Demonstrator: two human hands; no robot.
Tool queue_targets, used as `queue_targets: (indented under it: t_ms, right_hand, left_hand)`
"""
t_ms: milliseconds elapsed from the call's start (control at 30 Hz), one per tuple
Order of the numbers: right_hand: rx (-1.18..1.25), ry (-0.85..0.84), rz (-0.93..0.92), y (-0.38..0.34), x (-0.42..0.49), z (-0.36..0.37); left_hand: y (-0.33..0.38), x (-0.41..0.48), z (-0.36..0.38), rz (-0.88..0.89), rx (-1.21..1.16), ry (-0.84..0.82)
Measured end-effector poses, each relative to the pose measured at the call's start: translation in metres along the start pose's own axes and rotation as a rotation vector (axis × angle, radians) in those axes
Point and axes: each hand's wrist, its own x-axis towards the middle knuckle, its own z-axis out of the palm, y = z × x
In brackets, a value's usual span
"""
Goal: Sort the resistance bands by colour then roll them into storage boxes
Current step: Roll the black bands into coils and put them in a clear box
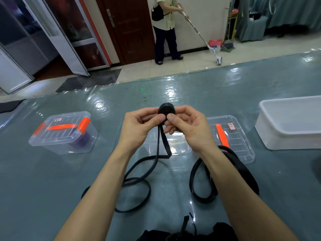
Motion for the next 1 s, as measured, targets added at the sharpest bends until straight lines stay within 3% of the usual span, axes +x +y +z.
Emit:
queue_targets:
  t_ms: [133,267,367,433,500,567,633,733,900,1000]
  right_hand:
    - [-0.303,-0.115,0.034,-0.002,-0.005,-0.01]
    - [-0.829,-0.136,-0.059,-0.012,-0.015,-0.013]
    - [-0.973,-0.22,-0.086,-0.01,-0.017,-0.004]
    - [-0.976,-0.232,-0.102,-0.006,-0.02,0.001]
    - [-0.909,-0.177,-0.197,-0.001,-0.022,0.002]
    - [-0.752,-0.097,-0.266,-0.002,-0.025,0.002]
    - [-0.531,-0.014,-0.251,-0.007,-0.029,0.005]
    - [-0.245,0.045,-0.19,-0.017,-0.032,0.012]
    - [-0.048,0.157,-0.133,-0.008,-0.034,0.032]
    - [-0.077,0.177,-0.078,-0.002,-0.035,0.031]
  left_hand:
    - [0.009,-0.004,-0.018,0.061,0.276,-0.156]
    - [0.027,-0.007,-0.032,0.224,0.87,-0.297]
    - [0.044,-0.008,-0.029,0.278,1.248,-0.451]
    - [0.051,-0.009,-0.028,0.304,1.351,-0.501]
    - [0.051,-0.01,-0.034,0.307,1.211,-0.461]
    - [0.044,-0.012,-0.044,0.198,0.855,-0.361]
    - [0.033,-0.017,-0.048,0.097,0.516,-0.277]
    - [0.019,-0.028,-0.041,0.051,0.217,-0.193]
    - [0.014,-0.039,-0.011,0.006,-0.108,-0.049]
    - [0.012,-0.038,-0.01,-0.007,-0.075,-0.032]
